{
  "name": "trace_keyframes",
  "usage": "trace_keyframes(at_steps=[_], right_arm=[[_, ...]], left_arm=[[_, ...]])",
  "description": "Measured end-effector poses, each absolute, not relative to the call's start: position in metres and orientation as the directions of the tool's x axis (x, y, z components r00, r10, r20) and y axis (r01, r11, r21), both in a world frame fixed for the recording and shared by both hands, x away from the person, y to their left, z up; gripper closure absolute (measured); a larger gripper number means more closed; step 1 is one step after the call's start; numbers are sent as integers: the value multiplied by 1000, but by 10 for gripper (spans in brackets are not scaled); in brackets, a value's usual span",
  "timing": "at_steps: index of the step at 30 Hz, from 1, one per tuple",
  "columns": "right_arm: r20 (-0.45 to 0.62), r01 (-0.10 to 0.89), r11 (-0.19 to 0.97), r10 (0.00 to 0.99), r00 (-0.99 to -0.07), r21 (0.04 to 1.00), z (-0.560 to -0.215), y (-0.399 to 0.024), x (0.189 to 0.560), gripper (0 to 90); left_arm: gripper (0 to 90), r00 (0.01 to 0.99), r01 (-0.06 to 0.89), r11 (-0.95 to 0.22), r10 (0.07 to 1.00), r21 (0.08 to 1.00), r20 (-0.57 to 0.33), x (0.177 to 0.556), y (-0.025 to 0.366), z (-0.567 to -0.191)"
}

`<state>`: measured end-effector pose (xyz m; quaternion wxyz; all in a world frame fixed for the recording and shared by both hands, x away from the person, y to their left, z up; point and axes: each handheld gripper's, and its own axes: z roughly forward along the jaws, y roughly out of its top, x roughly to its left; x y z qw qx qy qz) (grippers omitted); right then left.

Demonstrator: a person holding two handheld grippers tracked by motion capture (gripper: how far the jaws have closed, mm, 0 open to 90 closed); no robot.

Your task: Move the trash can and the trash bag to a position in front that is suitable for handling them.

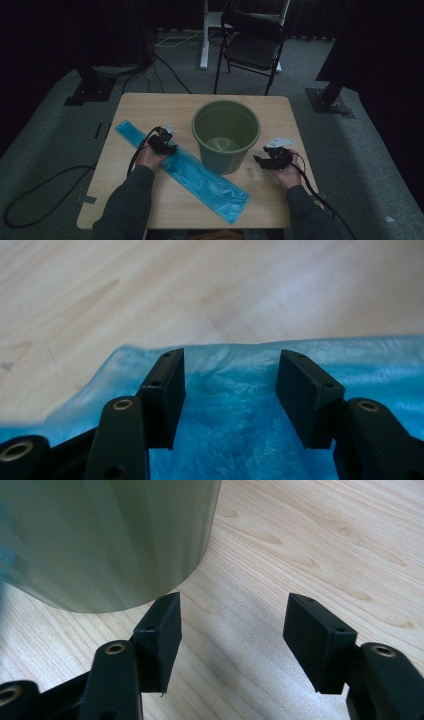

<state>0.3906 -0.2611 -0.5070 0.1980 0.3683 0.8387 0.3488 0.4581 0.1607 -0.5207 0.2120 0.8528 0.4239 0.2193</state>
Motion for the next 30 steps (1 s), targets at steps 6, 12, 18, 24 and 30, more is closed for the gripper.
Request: trace_keyframes(at_steps=[6, 12, 18, 24, 30], right_arm=[[-76, 479, 487, 755, -652, 731, -507, -261, 390, 397], [-81, 474, 493, 750, -656, 729, -506, -262, 388, 397], [-78, 478, 490, 753, -654, 729, -506, -262, 388, 396], [-81, 470, 499, 744, -664, 728, -505, -257, 388, 396], [-84, 466, 505, 739, -669, 726, -506, -254, 388, 395]], left_arm=[[451, 510, 649, -513, 841, 561, 179, 474, 145, -521], [455, 520, 628, -482, 844, 611, 131, 452, 148, -505], [471, 563, 618, -468, 824, 631, 60, 412, 154, -499], [477, 594, 611, -508, 801, 606, 72, 397, 146, -509], [479, 596, 619, -539, 796, 572, 104, 395, 146, -516]])
